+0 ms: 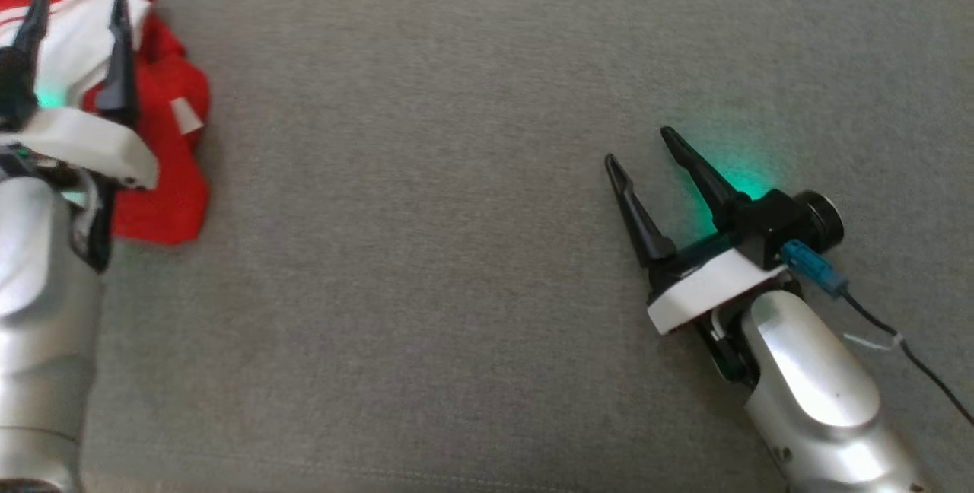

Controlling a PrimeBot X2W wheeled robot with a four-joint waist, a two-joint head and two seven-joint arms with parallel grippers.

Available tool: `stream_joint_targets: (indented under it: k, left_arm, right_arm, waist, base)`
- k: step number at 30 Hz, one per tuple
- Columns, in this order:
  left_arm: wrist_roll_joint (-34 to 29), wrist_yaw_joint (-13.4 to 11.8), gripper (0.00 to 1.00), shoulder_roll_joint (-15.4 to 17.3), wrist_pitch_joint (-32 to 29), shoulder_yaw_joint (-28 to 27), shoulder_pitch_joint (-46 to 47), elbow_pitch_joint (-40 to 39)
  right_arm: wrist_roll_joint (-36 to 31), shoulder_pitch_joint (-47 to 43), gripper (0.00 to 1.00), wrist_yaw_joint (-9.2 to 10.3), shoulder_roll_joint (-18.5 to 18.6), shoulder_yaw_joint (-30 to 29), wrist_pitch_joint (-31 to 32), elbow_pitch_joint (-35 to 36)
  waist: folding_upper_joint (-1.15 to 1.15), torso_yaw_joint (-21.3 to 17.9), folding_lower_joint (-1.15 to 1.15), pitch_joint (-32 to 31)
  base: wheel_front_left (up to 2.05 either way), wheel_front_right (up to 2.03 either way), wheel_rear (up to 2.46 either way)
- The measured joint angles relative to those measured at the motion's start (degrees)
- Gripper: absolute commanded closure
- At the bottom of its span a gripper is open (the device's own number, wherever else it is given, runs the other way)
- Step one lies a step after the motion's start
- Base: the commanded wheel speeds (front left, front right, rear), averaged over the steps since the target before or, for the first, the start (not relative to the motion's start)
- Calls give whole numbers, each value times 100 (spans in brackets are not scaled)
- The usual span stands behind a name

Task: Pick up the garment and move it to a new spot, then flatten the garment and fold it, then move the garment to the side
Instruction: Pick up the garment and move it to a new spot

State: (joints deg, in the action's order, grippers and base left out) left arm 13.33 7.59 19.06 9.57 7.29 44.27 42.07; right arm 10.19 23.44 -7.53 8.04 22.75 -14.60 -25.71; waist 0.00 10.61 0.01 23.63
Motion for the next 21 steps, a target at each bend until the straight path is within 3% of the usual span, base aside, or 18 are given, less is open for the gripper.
stream_joint_targets:
  k: [7,14,19,20,21]
  left_arm:
    - [-2,-116,0,372,-402,164,506,1005]
    - [91,-465,0,417,-684,1,772,1771]
    - [231,-458,0,415,-857,-20,866,2025]
    - [265,-455,56,416,-856,-24,883,2056]
    - [276,-453,65,417,-855,-21,903,2075]
  right_arm:
    - [92,250,0,0,2,156,-36,165]
    - [152,428,0,0,2,166,-64,255]
    - [191,447,0,0,-1,94,-79,270]
    - [193,452,0,0,-3,92,-79,268]
    - [193,455,0,0,-4,92,-79,264]
  waist:
    - [0,-392,-1,346]
    - [0,-690,-1,574]
    - [0,-768,-1,597]
    - [0,-774,-1,597]
    - [0,-777,-1,595]
  base:
    - [0,0,0]
    - [0,0,0]
    - [0,0,0]
    - [0,0,0]
    - [0,0,0]
